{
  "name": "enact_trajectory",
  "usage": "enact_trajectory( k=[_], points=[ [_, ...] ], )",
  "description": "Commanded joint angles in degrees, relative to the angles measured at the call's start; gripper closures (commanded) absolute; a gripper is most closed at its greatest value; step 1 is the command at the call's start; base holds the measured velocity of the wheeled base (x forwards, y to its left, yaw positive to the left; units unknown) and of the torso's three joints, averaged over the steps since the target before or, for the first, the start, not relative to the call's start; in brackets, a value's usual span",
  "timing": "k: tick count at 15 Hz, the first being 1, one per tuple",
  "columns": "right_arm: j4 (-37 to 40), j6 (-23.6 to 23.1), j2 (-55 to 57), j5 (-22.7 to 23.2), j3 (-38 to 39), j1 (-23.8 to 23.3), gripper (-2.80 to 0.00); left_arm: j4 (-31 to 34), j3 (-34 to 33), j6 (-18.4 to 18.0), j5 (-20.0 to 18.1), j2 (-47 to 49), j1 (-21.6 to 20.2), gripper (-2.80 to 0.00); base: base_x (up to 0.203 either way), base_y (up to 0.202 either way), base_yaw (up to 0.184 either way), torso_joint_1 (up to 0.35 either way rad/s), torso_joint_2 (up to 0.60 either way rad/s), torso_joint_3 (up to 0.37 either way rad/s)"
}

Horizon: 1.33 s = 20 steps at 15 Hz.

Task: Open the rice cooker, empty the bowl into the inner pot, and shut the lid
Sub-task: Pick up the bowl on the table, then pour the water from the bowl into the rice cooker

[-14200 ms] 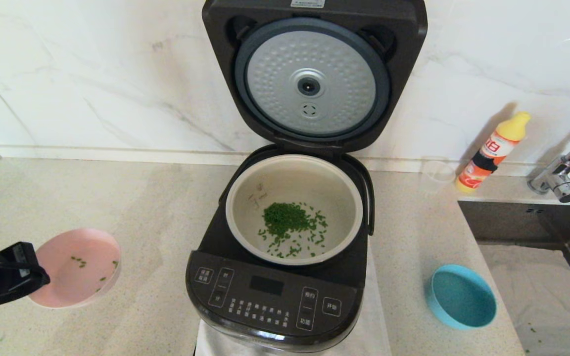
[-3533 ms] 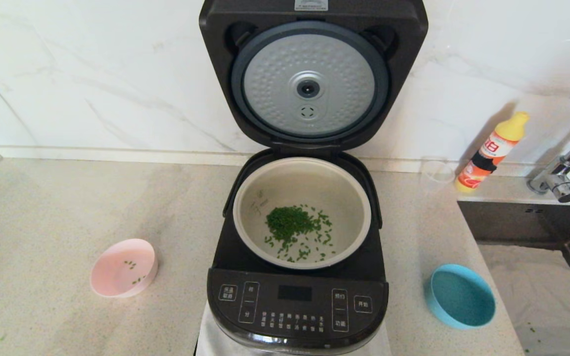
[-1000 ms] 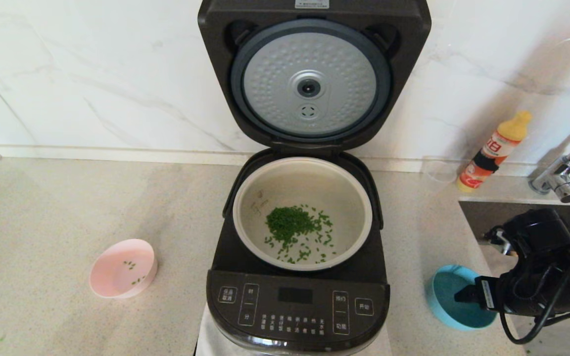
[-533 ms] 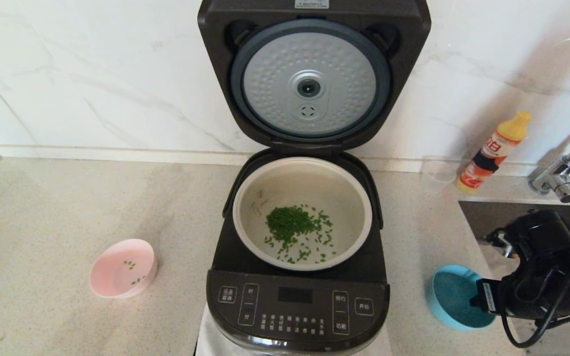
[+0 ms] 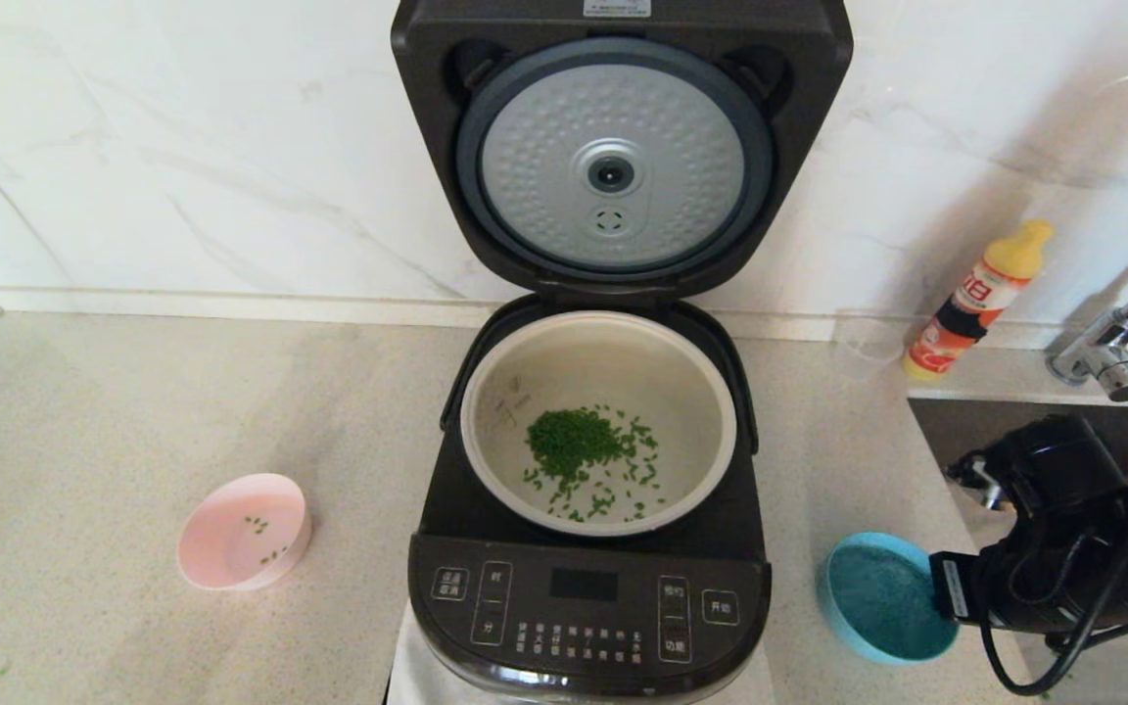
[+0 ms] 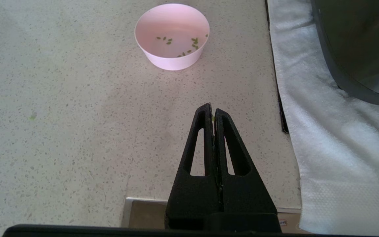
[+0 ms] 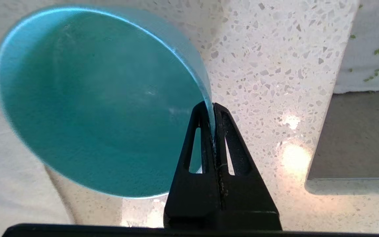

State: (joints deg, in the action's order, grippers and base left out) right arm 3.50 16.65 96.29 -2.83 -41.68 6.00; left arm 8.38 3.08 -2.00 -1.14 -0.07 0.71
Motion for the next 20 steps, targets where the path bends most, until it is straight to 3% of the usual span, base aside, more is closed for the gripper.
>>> enact_trajectory(
  k=[1,7,13,20],
  points=[
    [2.9,0.0,-2.4,0.1,-2.0,0.4,0.00,0.1,0.0,0.0,0.0,0.1,0.0,0.00,0.000,0.000,0.000,0.000,0.00,0.000],
    [21.9,0.3,-8.6,5.0,-15.1,1.1,0.00,0.1,0.0,0.0,0.0,0.1,0.0,0.00,0.000,0.000,0.000,0.000,0.00,0.000],
    [35.2,0.3,-9.4,5.2,-26.9,2.9,0.00,0.1,0.0,0.0,0.0,0.0,0.0,0.00,0.000,0.000,0.000,0.000,0.00,0.000],
    [52.4,1.7,-8.2,4.8,-49.3,9.1,0.00,0.1,0.0,0.0,0.0,0.0,0.0,0.00,0.000,0.000,0.000,0.000,0.00,0.000]
  ],
)
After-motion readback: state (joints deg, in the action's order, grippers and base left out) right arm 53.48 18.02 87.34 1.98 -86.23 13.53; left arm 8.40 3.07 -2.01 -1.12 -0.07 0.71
